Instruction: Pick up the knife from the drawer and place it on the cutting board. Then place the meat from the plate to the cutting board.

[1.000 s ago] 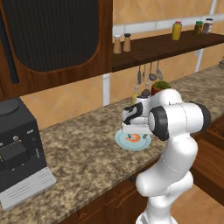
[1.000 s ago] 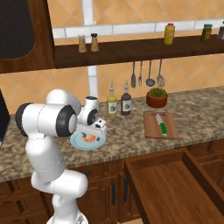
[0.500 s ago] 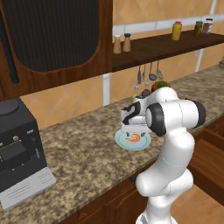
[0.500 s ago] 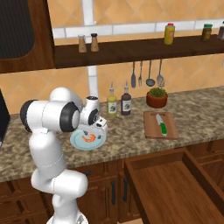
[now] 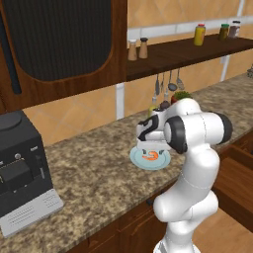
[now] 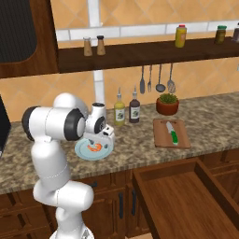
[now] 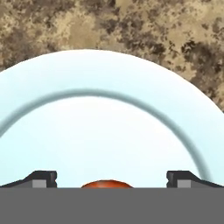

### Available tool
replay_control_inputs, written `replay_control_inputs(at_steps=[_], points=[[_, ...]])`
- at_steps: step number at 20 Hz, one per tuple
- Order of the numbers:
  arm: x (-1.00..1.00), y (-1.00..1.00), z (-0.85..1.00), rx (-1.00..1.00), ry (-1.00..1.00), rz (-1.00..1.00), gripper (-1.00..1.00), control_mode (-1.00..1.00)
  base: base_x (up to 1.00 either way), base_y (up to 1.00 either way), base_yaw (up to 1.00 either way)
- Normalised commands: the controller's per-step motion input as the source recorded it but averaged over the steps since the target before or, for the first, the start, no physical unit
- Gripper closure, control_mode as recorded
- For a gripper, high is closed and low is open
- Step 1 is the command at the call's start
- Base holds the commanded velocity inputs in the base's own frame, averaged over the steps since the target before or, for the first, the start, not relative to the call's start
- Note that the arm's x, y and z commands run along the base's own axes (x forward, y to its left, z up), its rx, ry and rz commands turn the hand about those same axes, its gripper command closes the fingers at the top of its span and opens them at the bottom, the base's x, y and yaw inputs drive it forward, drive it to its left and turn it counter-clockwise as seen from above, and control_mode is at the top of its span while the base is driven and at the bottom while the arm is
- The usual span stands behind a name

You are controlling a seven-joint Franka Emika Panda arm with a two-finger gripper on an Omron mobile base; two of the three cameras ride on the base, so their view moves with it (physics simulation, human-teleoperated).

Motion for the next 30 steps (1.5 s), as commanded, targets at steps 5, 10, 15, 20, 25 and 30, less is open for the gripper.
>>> replay_control_inputs(at_steps=[5, 10, 15, 20, 25, 30], points=[[-0.06, 0.0, -0.11, 0.0, -0.06, 0.0, -1.0, -1.0, 0.0, 0.0, 0.0], [-0.16, 0.0, -0.05, 0.0, -0.04, 0.0, -1.0, -1.0, 0.0, 0.0, 0.0], [-0.13, 0.0, -0.05, 0.0, -0.01, 0.0, -1.0, -1.0, 0.0, 0.0, 0.0], [-0.08, 0.0, -0.02, 0.0, 0.0, 0.0, -1.0, -1.0, 0.0, 0.0, 0.0], [-0.05, 0.0, -0.02, 0.0, 0.0, 0.0, -1.0, -1.0, 0.0, 0.0, 0.0], [0.0, 0.0, -0.06, 0.0, 0.01, 0.0, 1.0, -1.0, 0.0, 0.0, 0.0]])
